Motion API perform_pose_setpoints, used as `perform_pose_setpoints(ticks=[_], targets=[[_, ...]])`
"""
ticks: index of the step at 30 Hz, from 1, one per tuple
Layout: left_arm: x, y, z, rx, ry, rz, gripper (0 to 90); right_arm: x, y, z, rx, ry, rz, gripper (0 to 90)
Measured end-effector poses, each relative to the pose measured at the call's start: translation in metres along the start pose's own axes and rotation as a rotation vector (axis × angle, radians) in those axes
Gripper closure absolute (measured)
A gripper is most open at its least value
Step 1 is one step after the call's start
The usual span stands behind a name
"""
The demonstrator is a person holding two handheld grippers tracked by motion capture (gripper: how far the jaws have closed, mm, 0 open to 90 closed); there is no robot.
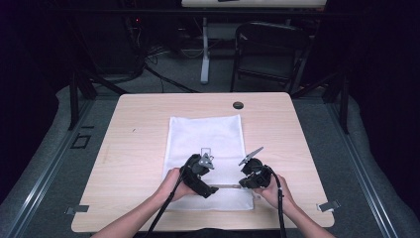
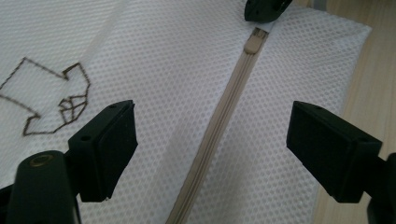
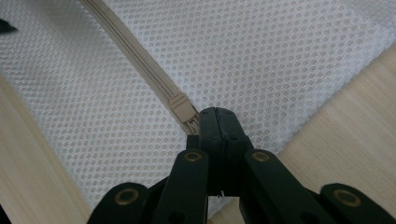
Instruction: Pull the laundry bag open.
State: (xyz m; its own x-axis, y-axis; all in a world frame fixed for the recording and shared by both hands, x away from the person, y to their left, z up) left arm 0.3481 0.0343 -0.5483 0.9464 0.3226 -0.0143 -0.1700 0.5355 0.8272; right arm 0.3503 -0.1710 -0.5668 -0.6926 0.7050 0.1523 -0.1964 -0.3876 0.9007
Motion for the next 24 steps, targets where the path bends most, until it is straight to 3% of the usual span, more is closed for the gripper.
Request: perform_pose_setpoints(ticks=[8, 12, 13, 15, 17, 19, 24], targets=[[-0.009, -0.020, 0.015, 0.007, -0.061, -0.023, 29.8, -0.003, 0.001, -0.004, 0.006, -0.025, -0.001, 90.0], [-0.012, -0.026, 0.018, -0.002, -0.072, -0.037, 37.7, -0.006, 0.002, -0.006, 0.003, -0.032, -0.001, 90.0], [-0.012, -0.027, 0.019, -0.004, -0.076, -0.038, 38.9, -0.006, -0.001, -0.007, -0.035, -0.069, 0.007, 90.0], [-0.013, -0.029, 0.020, -0.012, -0.076, -0.043, 42.4, -0.007, -0.001, -0.007, -0.028, -0.072, 0.034, 90.0], [-0.013, -0.031, 0.021, -0.018, -0.076, -0.047, 44.4, -0.010, -0.002, -0.007, -0.022, -0.065, 0.024, 90.0], [-0.014, -0.034, 0.023, -0.026, -0.080, -0.050, 46.4, -0.010, -0.002, -0.007, -0.029, -0.087, 0.047, 90.0], [-0.017, -0.044, 0.030, -0.032, -0.100, -0.068, 53.4, -0.014, -0.002, -0.008, -0.028, -0.092, 0.054, 90.0]])
Point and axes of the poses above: each handheld gripper's, and its own axes: y roughly backward along the jaws, z roughly out of its top, x roughly to its left, the point moved 2 cm from there along -y, roughly forward along the jaws, and after that the axes turned 4 degrees about -y, right-handed, at the moved point
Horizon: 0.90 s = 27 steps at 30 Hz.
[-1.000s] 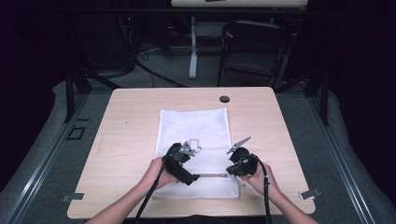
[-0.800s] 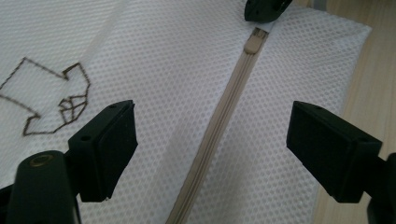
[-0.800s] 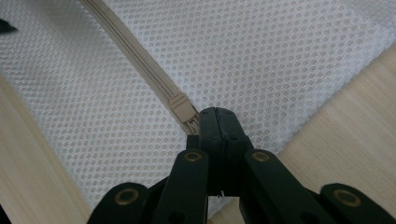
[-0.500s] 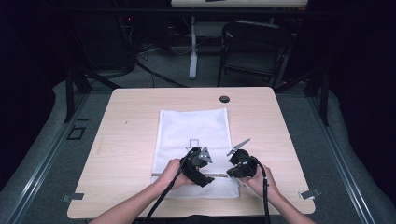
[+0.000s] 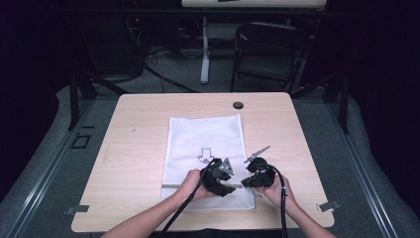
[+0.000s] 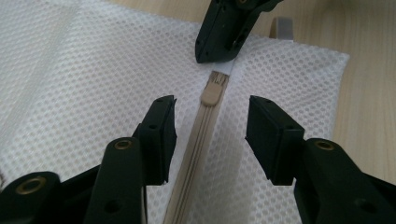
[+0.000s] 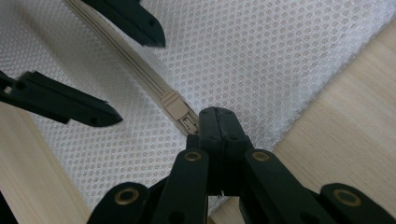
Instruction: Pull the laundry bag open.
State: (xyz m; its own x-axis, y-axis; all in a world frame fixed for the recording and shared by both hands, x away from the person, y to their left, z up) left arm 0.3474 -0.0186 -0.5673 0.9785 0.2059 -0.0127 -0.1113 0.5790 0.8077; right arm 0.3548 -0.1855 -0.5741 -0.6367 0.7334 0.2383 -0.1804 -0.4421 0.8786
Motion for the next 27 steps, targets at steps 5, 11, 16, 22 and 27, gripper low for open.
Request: perform_pose_setpoints(ticks=[5, 11, 16, 22, 27], targets=[[0.000, -0.009, 0.003, 0.015, -0.018, -0.005, 56.7, -0.001, -0.001, -0.001, -0.016, -0.026, 0.015, 90.0], [0.005, -0.015, 0.004, -0.005, -0.019, -0.016, 63.3, -0.001, 0.000, 0.000, -0.001, -0.023, 0.016, 90.0], [0.004, -0.019, 0.006, -0.013, -0.043, -0.018, 70.9, -0.001, 0.000, 0.000, -0.009, -0.038, 0.033, 90.0], [0.005, -0.020, 0.007, -0.020, -0.062, -0.023, 75.7, -0.003, 0.000, -0.001, -0.010, -0.037, 0.034, 90.0], [0.004, -0.023, 0.007, -0.011, -0.067, -0.025, 73.0, -0.003, 0.000, -0.001, -0.013, -0.038, 0.035, 90.0]])
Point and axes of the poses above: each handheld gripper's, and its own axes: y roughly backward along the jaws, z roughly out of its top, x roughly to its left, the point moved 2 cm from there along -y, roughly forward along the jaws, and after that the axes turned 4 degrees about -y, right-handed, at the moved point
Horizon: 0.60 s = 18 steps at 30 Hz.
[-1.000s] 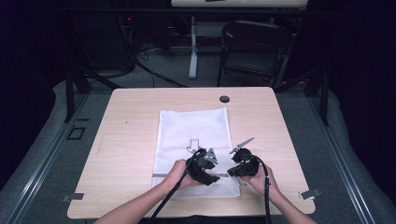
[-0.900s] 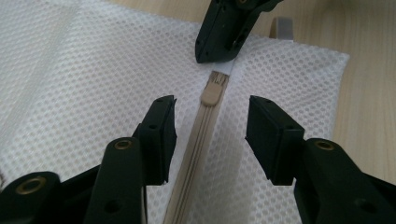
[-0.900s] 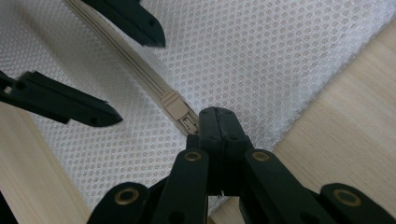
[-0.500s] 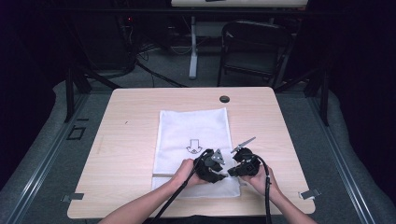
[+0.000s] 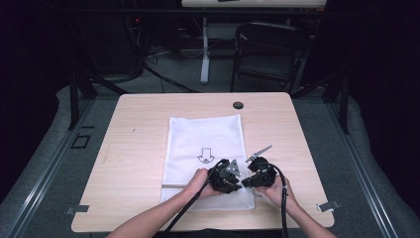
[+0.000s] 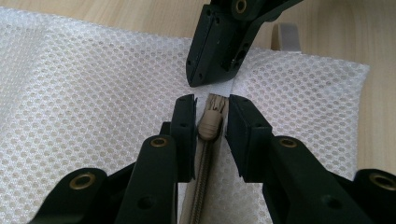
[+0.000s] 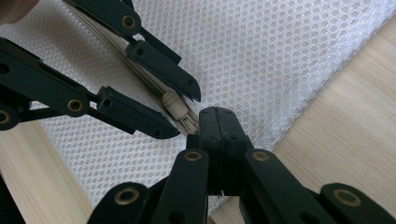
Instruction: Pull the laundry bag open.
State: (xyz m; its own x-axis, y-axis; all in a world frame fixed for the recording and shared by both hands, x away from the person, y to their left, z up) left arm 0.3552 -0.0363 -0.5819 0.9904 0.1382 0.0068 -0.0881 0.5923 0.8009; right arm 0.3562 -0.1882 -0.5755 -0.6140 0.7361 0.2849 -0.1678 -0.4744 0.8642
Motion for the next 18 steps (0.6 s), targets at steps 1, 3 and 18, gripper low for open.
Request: perform_pose_setpoints(ticks=[1, 3, 18], targets=[[0.0000, -0.0001, 0.0000, 0.002, -0.003, 0.003, 74.1, -0.0003, 0.0010, 0.0004, 0.012, 0.005, 0.004, 90.0], [-0.0002, 0.0001, 0.0002, 0.005, -0.009, 0.005, 78.7, -0.0009, 0.0006, 0.0003, 0.006, 0.005, 0.006, 90.0], [-0.0015, 0.0023, 0.0014, 0.034, -0.039, -0.007, 82.2, 0.0043, 0.0021, -0.0006, 0.066, 0.026, -0.042, 90.0]])
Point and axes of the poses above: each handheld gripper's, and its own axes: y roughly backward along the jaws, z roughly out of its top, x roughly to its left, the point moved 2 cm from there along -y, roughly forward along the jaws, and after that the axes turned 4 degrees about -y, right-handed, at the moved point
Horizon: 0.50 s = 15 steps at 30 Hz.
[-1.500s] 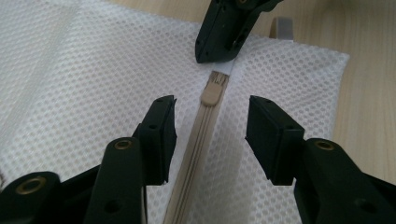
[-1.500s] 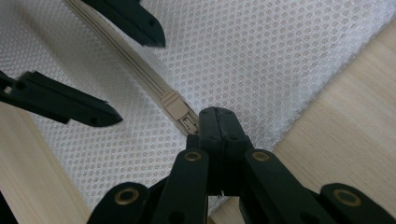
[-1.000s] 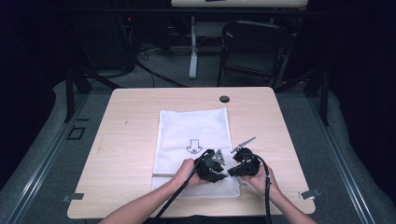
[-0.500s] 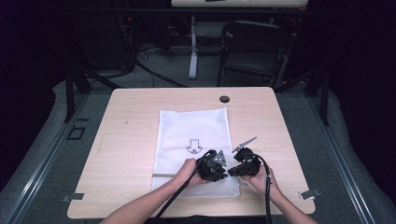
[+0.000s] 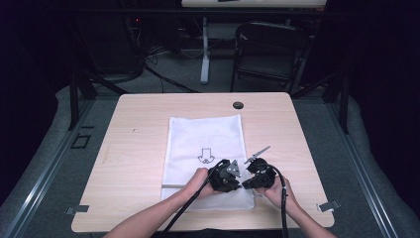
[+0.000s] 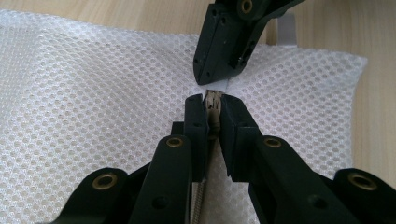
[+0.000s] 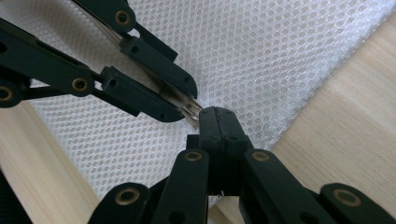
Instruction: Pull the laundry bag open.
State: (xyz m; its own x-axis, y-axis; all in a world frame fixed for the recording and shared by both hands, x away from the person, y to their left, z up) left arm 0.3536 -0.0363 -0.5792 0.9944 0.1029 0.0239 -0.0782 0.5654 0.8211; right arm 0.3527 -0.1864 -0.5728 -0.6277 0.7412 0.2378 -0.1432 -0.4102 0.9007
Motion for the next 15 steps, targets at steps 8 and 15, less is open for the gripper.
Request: perform_pose_setpoints(ticks=[8, 15], targets=[[0.0004, 0.0018, 0.0013, 0.028, -0.007, -0.006, 82.4, 0.0010, -0.0006, -0.0007, -0.003, 0.006, -0.006, 90.0], [0.0020, 0.0048, -0.0015, 0.027, 0.010, -0.016, 82.3, 0.0011, -0.0007, -0.0003, -0.001, 0.008, -0.006, 90.0]])
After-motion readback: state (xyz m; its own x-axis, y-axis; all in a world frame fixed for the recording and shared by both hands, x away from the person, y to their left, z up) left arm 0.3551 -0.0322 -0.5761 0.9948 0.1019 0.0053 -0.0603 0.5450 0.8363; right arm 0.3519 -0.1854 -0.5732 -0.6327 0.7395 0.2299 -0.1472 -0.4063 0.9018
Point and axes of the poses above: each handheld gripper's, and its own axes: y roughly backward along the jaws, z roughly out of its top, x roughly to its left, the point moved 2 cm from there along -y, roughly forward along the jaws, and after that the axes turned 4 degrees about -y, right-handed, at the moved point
